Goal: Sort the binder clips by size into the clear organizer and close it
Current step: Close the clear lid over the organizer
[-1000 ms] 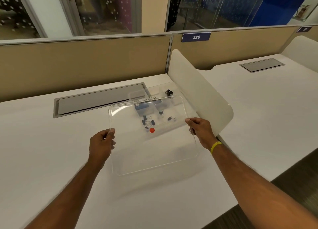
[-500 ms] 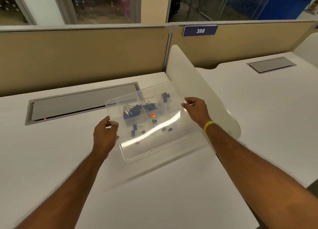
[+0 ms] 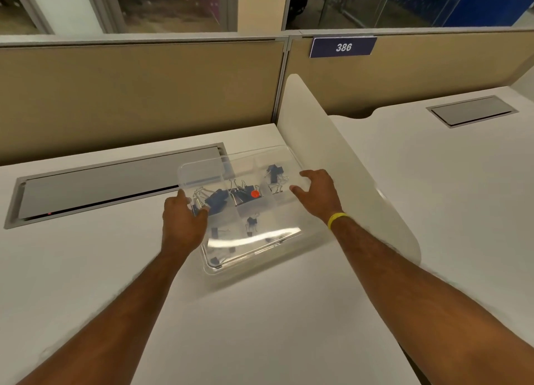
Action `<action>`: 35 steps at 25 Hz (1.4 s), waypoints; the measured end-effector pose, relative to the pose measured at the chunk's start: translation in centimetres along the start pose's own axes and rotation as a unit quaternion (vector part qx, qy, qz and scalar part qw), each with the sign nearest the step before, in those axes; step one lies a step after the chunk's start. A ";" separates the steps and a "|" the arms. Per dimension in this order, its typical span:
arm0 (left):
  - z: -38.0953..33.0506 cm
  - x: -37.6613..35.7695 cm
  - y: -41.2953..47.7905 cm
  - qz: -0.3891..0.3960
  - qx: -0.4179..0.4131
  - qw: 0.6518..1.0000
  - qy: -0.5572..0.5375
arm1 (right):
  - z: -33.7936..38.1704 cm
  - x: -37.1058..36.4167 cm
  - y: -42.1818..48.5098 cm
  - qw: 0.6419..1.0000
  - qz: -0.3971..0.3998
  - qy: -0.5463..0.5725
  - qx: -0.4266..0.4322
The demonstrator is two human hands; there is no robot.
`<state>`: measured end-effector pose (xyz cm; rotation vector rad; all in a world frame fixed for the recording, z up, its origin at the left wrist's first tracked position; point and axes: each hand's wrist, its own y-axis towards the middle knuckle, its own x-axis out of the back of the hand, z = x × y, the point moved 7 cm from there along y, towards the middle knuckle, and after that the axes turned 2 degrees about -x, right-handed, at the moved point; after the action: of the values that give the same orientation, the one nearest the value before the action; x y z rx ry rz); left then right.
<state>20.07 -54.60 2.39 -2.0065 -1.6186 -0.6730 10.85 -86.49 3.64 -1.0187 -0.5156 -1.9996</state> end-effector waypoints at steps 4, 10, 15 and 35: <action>-0.4 -0.4 -0.3 -0.042 -0.003 0.997 0.063 | -0.1 -0.5 -0.2 1.000 -0.003 0.013 0.012; 0.5 -1.4 -1.7 -0.058 0.024 0.993 0.102 | 0.0 -1.0 -0.5 0.998 0.019 -0.023 0.052; 0.3 -3.3 -4.0 -0.026 -0.002 0.994 0.102 | -1.0 -1.7 -1.9 0.994 0.039 -0.087 0.055; 0.1 -4.2 -3.9 -0.013 -0.055 0.979 0.197 | -0.8 -2.0 -2.6 0.992 0.018 -0.078 0.094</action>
<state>15.48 -56.92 -0.20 -1.7819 -1.3969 -1.1132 9.06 -84.51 1.58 -1.0630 -0.7502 -1.8093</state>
